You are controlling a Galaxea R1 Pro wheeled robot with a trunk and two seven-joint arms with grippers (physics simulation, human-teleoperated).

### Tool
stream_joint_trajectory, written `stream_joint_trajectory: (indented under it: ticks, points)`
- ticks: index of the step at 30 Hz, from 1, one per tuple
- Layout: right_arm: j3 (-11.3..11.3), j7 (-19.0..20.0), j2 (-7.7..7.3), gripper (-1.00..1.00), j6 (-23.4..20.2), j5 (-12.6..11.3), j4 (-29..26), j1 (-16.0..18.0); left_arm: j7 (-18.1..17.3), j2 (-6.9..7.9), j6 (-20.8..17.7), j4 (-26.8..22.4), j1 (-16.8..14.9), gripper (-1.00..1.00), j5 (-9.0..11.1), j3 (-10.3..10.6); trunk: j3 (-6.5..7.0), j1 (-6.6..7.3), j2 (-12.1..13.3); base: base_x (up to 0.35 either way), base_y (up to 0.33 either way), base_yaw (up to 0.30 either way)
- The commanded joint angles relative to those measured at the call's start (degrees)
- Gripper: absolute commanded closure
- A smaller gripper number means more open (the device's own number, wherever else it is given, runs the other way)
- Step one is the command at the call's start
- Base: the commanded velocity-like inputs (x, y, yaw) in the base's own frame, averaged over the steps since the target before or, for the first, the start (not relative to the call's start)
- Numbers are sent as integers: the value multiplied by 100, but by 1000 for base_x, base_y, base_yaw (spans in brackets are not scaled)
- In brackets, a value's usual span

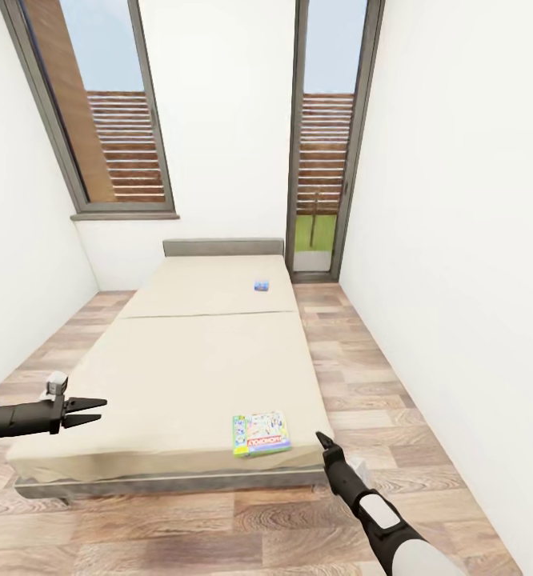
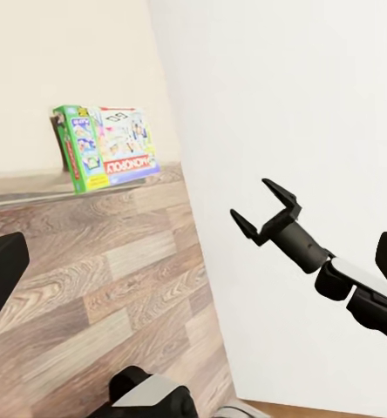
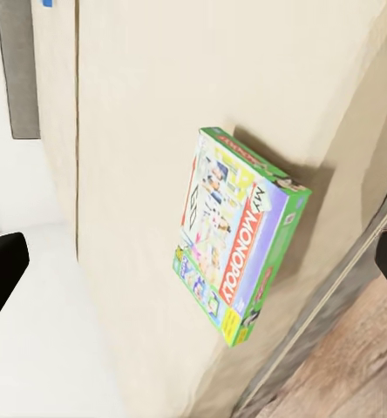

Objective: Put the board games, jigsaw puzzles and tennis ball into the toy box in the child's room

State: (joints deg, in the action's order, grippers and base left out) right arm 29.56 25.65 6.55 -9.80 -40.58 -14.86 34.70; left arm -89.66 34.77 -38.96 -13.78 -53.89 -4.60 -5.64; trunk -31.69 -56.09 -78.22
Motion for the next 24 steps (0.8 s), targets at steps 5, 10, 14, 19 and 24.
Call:
stream_joint_trajectory:
  ticks: [5,10,14,19,24]
  points:
    - [32,69,7,-100,-57,-52,-3,2,-34,-4,-59,-2,-2,-100,-49,-34,-96,-110,-205,0,0,0]
    - [32,115,25,-100,-79,-62,0,2,-34,-7,-59,-2,-3,-100,-49,-34,-186,-220,-406,0,0,0]
    - [45,175,97,-100,-86,-85,0,2,-34,-14,-59,-2,-4,-100,-49,-34,-257,-308,-566,0,0,0]
    - [85,185,123,-100,-110,-127,3,2,-34,-20,-59,0,0,-100,-49,-34,-347,-418,-767,0,0,0]
    - [87,170,126,-100,-111,-133,1,2,-34,-28,-59,6,-2,-100,-49,-34,-437,-528,-967,0,0,0]
